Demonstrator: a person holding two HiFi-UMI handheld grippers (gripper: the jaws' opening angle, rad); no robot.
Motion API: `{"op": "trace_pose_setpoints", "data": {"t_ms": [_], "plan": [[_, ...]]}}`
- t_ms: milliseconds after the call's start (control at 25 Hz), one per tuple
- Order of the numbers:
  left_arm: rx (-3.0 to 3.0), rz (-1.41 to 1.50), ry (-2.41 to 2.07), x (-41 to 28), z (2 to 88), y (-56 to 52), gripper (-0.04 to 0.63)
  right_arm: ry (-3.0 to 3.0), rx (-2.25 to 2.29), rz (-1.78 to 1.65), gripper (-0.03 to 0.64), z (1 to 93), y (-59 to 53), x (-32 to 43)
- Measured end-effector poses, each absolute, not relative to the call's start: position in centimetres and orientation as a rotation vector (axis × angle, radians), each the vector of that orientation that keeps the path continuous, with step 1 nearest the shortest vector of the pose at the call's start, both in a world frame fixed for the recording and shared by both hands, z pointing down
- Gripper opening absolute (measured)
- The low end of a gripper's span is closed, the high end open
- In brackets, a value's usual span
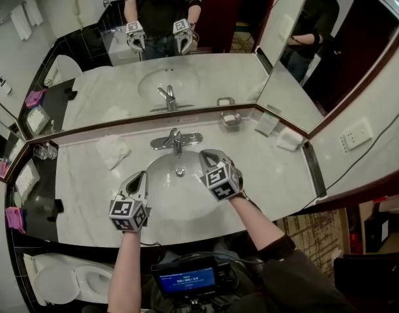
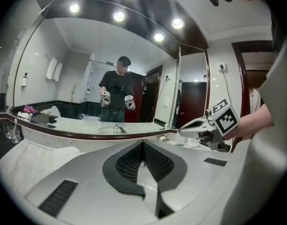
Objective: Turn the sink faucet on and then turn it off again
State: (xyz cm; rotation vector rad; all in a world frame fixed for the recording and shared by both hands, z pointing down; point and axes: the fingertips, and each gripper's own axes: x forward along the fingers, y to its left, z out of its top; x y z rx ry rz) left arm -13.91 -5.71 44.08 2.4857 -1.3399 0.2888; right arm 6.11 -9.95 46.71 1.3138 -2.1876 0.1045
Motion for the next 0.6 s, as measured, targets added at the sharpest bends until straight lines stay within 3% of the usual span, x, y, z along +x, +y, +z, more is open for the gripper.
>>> {"op": "trace_pose_setpoints", "data": {"t_ms": [600], "plan": [[2.501, 0.334, -1.311, -12.8, 43.5, -4.6, 0.0, -2.353, 1.553, 0.611, 0.021, 47.5, -4.2, 12.8]]}}
